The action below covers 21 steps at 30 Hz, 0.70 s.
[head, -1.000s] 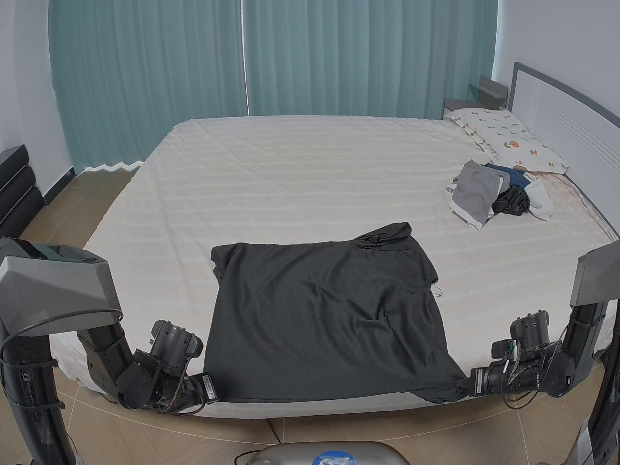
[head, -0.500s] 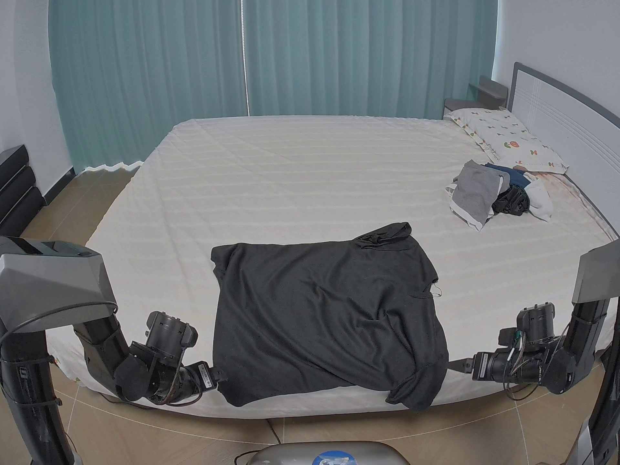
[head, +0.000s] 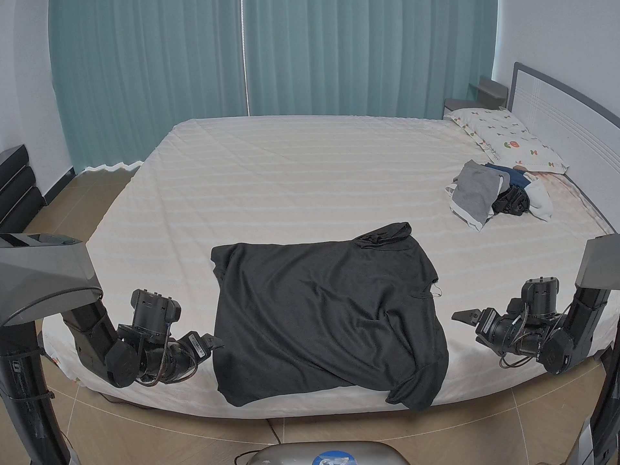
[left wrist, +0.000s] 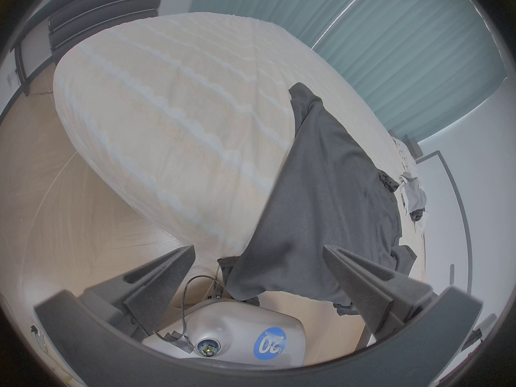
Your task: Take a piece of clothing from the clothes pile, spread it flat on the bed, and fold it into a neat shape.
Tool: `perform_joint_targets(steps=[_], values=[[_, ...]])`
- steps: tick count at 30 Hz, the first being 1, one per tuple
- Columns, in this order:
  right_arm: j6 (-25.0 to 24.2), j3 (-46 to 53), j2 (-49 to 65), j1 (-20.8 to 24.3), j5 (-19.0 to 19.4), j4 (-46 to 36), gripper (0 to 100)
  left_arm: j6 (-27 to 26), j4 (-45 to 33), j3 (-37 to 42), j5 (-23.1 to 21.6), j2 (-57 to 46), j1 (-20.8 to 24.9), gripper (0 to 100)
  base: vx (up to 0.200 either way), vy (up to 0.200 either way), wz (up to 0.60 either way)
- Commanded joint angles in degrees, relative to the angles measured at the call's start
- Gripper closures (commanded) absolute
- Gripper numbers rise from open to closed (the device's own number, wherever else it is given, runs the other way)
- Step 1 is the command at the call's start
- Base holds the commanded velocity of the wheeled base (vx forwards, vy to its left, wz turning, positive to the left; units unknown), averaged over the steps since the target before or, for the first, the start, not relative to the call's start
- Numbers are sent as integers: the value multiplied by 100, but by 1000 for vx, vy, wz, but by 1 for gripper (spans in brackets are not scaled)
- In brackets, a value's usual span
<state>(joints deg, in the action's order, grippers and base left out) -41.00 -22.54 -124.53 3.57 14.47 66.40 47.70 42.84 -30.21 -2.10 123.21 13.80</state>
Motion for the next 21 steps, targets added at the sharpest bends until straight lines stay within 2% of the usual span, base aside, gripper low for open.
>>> perform_joint_targets(steps=[1,20,21], values=[[-14,-66,-107,-14,38,13,0,11,14,-38,-1,-16,-26,0,0,0,0],[-128,-75,-160,30,47,48,0,134,58,-196,69,1,17,0,0,0,0],[-128,-75,-160,30,47,48,0,169,58,-196,69,10,17,0,0,200,0]])
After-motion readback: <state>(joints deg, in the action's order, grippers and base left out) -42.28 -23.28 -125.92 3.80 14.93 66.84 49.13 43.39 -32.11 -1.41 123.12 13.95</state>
